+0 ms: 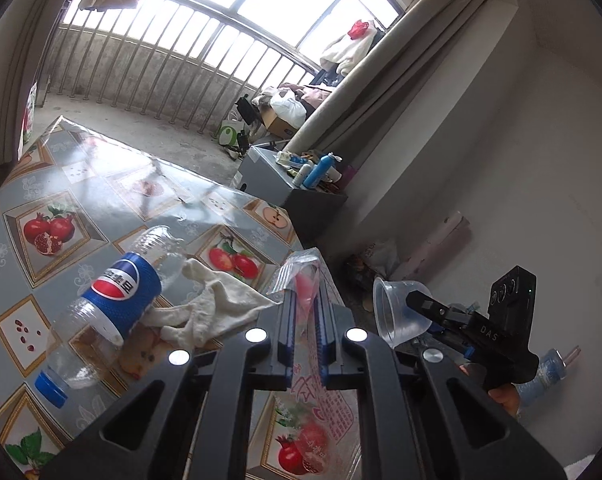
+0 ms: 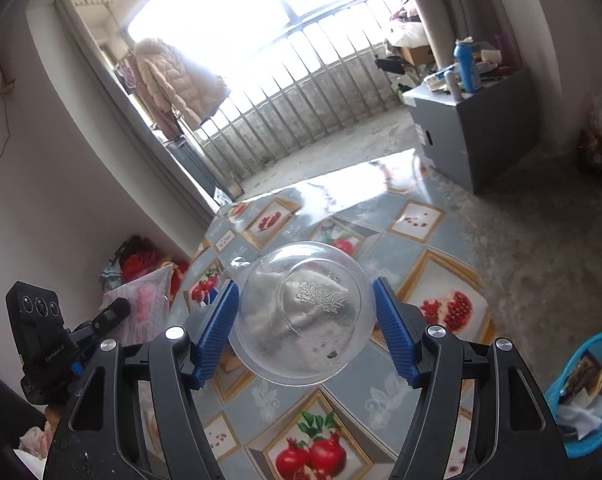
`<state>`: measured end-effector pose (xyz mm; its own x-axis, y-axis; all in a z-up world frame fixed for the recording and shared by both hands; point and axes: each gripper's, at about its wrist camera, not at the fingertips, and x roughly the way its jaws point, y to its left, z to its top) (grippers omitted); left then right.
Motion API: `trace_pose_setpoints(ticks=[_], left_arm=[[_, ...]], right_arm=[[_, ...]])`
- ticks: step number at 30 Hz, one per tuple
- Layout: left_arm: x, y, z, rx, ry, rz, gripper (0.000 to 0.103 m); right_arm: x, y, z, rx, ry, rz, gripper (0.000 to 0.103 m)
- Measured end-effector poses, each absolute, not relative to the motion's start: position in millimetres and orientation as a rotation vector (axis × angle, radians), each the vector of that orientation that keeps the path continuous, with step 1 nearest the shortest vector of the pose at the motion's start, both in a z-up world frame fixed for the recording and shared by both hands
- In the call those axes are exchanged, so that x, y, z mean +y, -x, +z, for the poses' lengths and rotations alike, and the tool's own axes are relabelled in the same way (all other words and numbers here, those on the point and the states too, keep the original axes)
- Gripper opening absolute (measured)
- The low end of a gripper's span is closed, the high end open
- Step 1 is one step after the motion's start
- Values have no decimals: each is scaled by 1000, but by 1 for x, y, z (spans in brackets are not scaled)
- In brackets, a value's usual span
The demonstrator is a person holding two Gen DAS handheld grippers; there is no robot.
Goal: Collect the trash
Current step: 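Carry the plastic bag and clear cup over the blue basket, then open both tools to drop the bag and cup into the basket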
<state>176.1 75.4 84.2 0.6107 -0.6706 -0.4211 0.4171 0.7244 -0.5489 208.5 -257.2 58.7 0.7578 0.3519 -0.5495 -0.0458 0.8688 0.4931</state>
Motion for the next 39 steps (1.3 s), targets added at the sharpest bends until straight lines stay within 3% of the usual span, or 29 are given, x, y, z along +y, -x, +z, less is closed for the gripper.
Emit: trace_pose_setpoints(ticks=[10, 17, 35, 36, 38, 39], left_arm=[[-11, -158, 81, 716, 348, -800, 8], [-113, -160, 70, 790, 239, -947, 8], [-415, -136, -49, 1050, -226, -1183, 11], [-426, -134, -58, 1058, -251, -1185, 16], [-445, -132, -78, 1090, -328, -1167, 46], [-454, -129, -89, 1110, -366, -1154, 49]], right_arm=[[-341, -121, 45, 661, -520, -75, 64], [-407, -62, 18, 657, -593, -335, 64], [-546, -18, -129, 728, -1049, -625, 66], [-552, -20, -137, 733, -1072, -622, 66], [-567, -25, -156, 736, -1120, -624, 67], [-573, -25, -165, 749, -1136, -633, 68]])
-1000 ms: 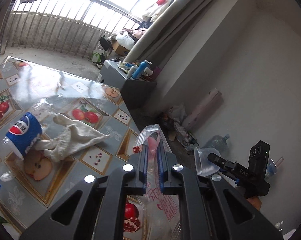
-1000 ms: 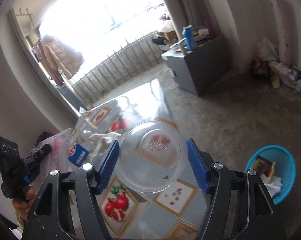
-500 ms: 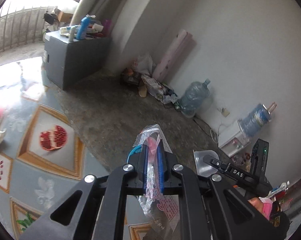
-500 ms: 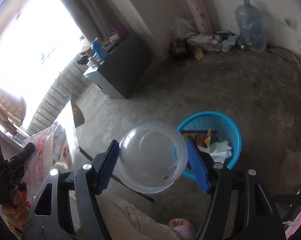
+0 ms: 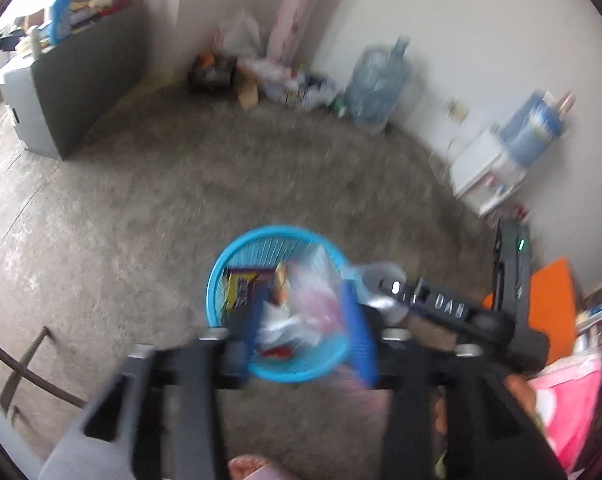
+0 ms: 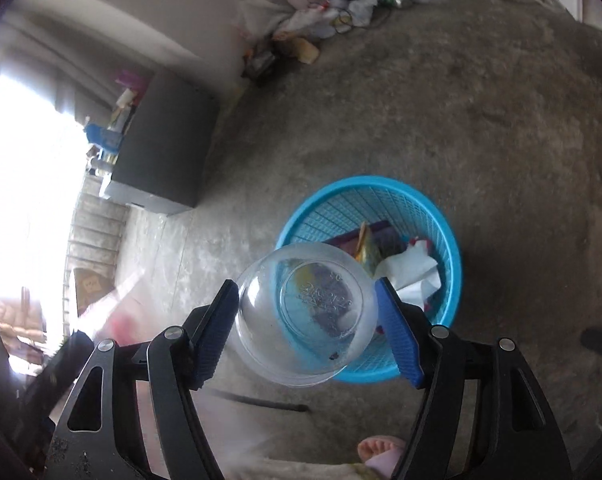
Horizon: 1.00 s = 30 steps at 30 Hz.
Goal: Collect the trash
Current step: 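Open both tools to drop the bag and cup into the basket, then lower the right tool to the small clear packet on the floor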
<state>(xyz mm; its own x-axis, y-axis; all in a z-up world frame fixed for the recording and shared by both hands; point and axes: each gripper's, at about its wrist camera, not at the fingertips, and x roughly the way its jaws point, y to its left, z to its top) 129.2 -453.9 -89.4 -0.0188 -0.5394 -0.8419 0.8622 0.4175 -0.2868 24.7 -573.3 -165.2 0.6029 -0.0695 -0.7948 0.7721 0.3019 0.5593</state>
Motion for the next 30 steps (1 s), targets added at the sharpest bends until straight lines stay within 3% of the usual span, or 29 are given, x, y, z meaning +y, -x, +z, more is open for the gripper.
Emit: trace_pose_setpoints(ticks=[3, 7, 20, 25, 27, 30], left_arm=[[-462, -126, -108, 1161, -420, -1135, 51], [-450, -125, -106, 1114, -398, -1136, 63], [-395, -133, -53, 992, -288, -1077, 69], [-364, -135, -32, 948, -264, -1054, 75], [-352, -135, -24, 929, -261, -1041, 79], [-334, -137, -12, 899, -258, -1012, 85]], right_arm=[[-577, -22, -182, 783, -1193, -680, 69], [-569, -15, -184, 778, -1187, -658, 70], [-581, 53, -168, 641, -1145, -839, 70], [-611, 88, -211, 833, -1056, -1045, 75], [-629, 93, -251, 979, -1082, -1041, 83], [-649, 95, -323, 1208, -1184, -967, 84]])
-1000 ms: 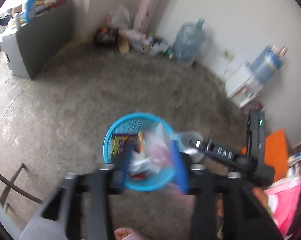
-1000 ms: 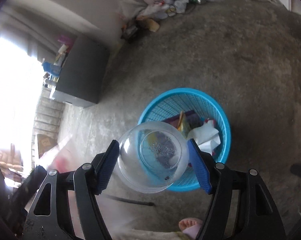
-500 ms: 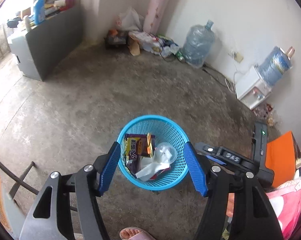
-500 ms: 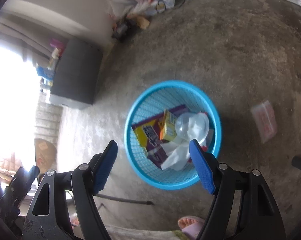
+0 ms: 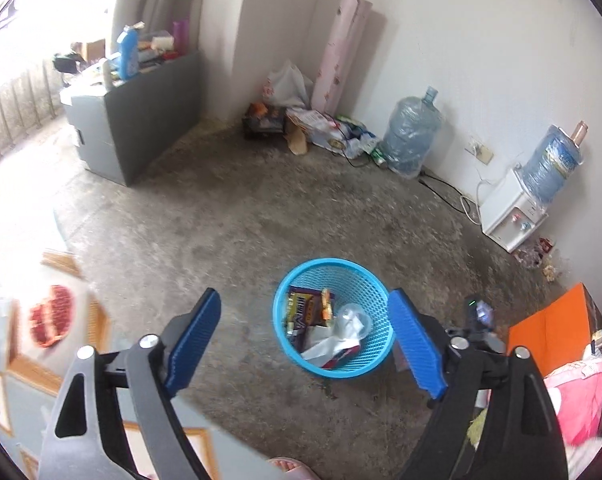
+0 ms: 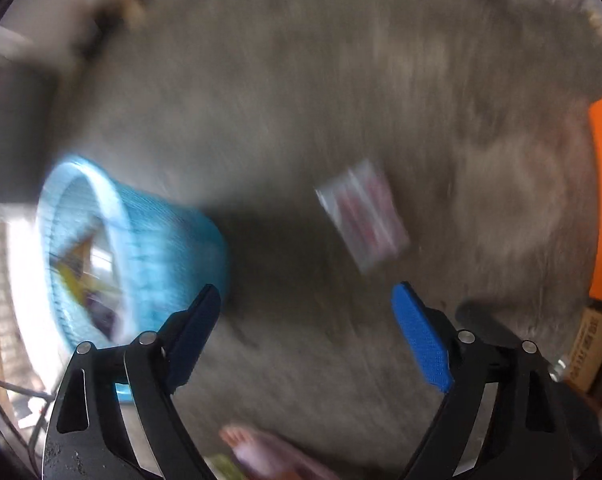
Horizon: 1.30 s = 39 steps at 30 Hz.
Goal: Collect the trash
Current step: 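Lower the right tool to the small clear packet on the floor, then grasp the clear packet with the right tool and lift it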
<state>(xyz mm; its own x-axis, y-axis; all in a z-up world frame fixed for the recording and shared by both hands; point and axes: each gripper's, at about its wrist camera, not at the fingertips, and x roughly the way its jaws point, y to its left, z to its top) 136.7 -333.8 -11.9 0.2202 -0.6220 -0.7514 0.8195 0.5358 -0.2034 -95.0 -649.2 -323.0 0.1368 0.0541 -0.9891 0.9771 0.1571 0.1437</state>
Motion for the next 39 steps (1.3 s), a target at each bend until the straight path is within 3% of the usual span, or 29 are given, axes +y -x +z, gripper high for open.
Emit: trace_pose_setpoints(ticks=[3, 9, 24, 28, 31, 39], left_arm=[[-314, -141, -3, 882, -248, -969, 90], [-279, -156, 7, 906, -221, -868, 94], [-237, -164, 9, 967, -156, -710, 94], [-238, -162, 13, 946, -178, -697, 94], [-235, -162, 14, 944, -168, -692, 94], [-229, -161, 16, 946, -145, -688, 94]], right_arm=[[-661, 92, -372, 1337, -1100, -957, 85], [-682, 106, -445, 1401, -1122, -943, 87], [-691, 115, -509, 1460, -1050, -956, 90], [-683, 127, -520, 1460, -1122, -977, 67], [-678, 146, -521, 1398, -1176, -1022, 60], [-680, 178, -520, 1333, -1244, -1098, 23]])
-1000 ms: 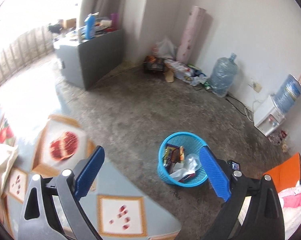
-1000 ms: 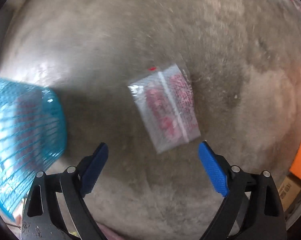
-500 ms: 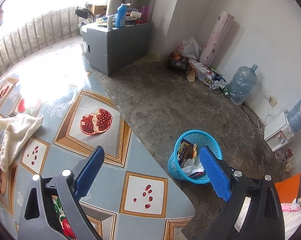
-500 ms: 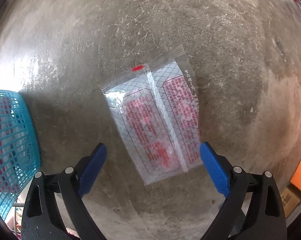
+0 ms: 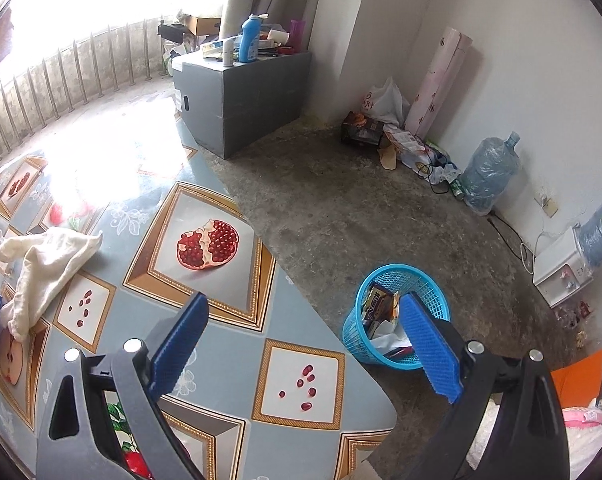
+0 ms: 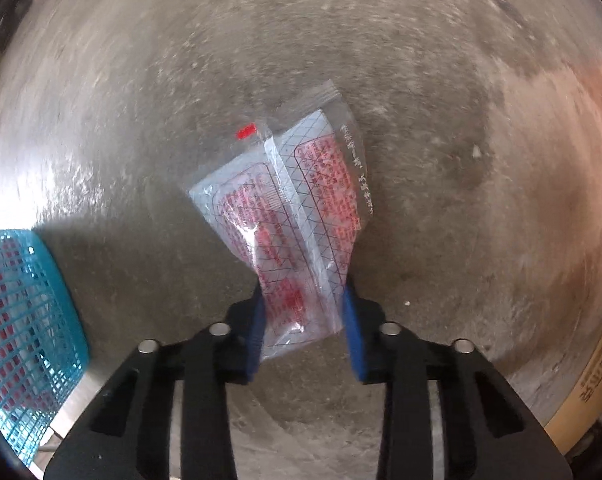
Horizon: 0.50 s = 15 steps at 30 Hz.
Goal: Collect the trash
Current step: 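Grasp the clear packet with the right tool and lift it, then open the right tool to drop the packet into the basket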
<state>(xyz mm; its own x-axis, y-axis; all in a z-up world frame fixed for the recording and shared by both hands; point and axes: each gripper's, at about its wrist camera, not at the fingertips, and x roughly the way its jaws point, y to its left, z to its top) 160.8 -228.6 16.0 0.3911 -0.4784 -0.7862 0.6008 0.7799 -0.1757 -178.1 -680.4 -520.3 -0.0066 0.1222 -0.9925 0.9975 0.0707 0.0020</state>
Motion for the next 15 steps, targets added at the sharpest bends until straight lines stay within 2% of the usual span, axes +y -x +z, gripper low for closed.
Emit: trace_pose_setpoints(ticks=[3, 6, 9, 11, 13, 15], left_arm=[[-225, -159, 18, 933, -143, -693, 94], [-221, -159, 19, 922, -132, -701, 94], [-216, -159, 18, 912, -112, -706, 94], [-211, -160, 16, 922, -92, -699, 94], [-204, -160, 16, 937, -64, -713, 94], [-194, -157, 20, 927, -62, -713, 94]], right_arm=[[-680, 188, -512, 1293, -1240, -1130, 18], [-683, 190, -475, 1163, -1206, -1156, 17], [-674, 180, -394, 857, -1157, -1152, 17], [-654, 153, -343, 745, -1071, -1076, 19], [-627, 115, -296, 697, -957, -928, 21], [-606, 85, -274, 719, -887, -807, 23]])
